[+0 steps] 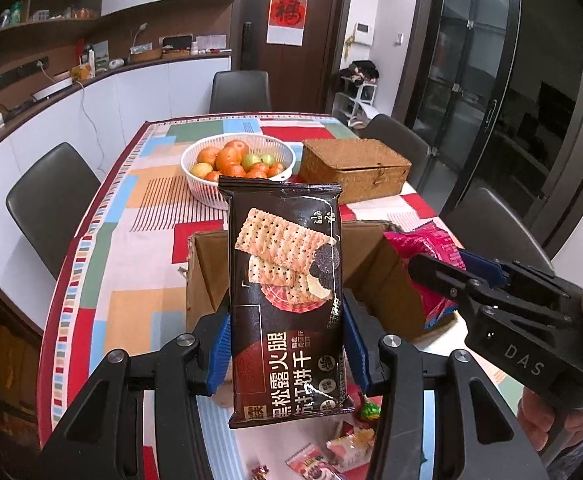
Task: Organize snacks
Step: 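Carry both packets over the box and release them inside, then move both tools back toward the remaining snacks, then grasp the wrapped candy with the left tool while the right grasps the Lotso bar, then lift both held snacks and carry them over the cardboard box, then open both tools to drop the candy and Lotso bar into the box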
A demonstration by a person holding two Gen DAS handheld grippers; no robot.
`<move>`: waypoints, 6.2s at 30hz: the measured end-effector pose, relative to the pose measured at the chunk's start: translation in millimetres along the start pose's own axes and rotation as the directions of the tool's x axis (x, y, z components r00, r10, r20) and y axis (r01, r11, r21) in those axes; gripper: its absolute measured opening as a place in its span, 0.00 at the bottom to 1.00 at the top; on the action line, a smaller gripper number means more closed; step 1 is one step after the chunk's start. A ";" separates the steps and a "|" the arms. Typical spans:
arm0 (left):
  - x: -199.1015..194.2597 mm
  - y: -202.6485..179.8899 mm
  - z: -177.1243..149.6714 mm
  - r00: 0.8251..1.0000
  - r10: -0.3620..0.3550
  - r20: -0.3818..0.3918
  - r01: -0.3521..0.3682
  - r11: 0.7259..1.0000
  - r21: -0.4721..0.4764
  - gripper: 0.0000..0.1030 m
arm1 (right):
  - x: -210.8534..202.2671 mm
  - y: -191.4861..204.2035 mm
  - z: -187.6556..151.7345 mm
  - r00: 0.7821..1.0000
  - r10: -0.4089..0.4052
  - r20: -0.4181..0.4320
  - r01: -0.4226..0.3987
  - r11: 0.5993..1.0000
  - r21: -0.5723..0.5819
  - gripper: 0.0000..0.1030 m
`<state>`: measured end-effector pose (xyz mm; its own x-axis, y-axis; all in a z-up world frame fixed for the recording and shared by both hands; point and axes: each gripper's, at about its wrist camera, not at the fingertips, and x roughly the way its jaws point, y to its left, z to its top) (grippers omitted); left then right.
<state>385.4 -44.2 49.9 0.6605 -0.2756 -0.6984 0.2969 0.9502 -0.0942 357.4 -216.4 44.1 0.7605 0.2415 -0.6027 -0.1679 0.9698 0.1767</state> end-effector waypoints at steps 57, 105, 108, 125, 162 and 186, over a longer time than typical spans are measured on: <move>-85.7 13.8 -195.1 0.994 0.092 -0.050 -0.091 0.995 0.035 0.67 | -45.7 69.3 -172.8 0.987 0.084 -0.139 -0.101 0.987 -0.121 0.56; 43.4 34.8 -219.7 0.970 -0.015 -0.243 0.032 0.997 0.066 0.28 | 79.3 80.8 -215.4 0.936 -0.022 -0.352 -0.037 0.986 -0.160 0.33; 42.6 33.5 -219.5 0.968 -0.021 -0.249 0.037 0.997 0.061 0.19 | 80.6 81.2 -215.6 0.937 -0.020 -0.349 -0.038 0.986 -0.160 0.29; -5.7 21.6 -207.8 0.984 0.010 -0.176 -0.010 1.000 -0.002 0.19 | 38.7 60.8 -204.5 0.944 0.065 -0.324 -0.097 0.992 -0.085 0.28; -86.1 -15.4 -85.3 0.982 0.009 0.187 -0.017 0.999 0.041 0.19 | -68.7 40.2 -74.2 0.995 0.047 0.085 -0.040 0.996 -0.082 0.28; -3.9 -7.0 0.2 0.995 0.064 0.071 -0.067 0.997 0.043 0.19 | -3.0 14.3 12.3 0.999 -0.017 0.040 0.021 0.995 -0.095 0.28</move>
<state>380.9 -49.7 53.4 0.7254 -0.2239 -0.6509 0.2811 0.9595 -0.0168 360.5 -203.6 58.0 0.7877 0.2233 -0.5741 -0.2108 0.9734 0.0894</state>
